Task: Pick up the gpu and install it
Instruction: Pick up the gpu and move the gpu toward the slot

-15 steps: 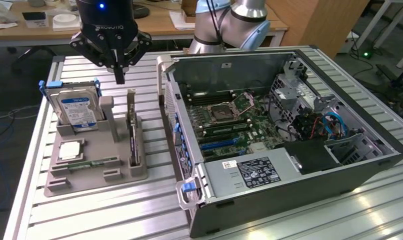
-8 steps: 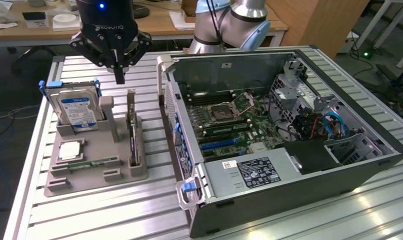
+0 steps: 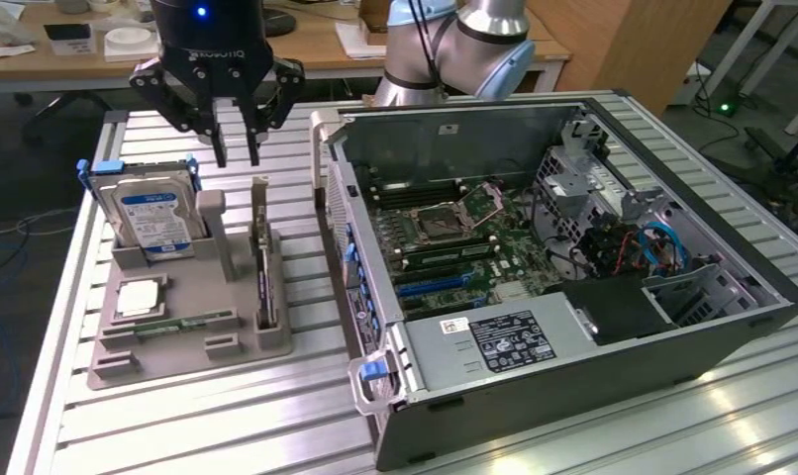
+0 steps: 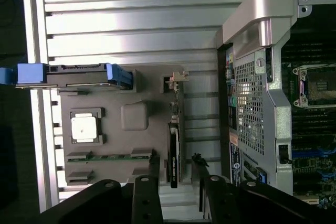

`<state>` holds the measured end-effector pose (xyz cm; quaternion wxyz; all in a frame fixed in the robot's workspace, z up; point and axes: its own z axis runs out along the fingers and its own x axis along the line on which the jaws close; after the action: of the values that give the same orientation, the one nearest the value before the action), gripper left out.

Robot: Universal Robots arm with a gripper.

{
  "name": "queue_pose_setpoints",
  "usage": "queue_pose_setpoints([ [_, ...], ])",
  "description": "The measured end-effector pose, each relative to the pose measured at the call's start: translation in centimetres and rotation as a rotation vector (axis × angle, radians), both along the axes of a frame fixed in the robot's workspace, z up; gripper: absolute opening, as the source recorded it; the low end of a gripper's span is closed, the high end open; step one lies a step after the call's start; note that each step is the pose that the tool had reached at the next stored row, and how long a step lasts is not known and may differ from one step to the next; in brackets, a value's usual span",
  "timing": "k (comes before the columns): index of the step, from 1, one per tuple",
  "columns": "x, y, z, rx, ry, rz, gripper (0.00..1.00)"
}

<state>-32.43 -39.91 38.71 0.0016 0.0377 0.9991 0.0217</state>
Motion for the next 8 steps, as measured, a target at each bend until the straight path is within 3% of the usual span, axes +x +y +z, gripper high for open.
queue_pose_setpoints([
  [3, -0.01, 0.00, -0.03, -0.0001, 0.0000, 0.007, 0.47],
  [8, -0.04, -0.02, -0.23, 0.0000, -0.0001, 0.076, 0.59],
])
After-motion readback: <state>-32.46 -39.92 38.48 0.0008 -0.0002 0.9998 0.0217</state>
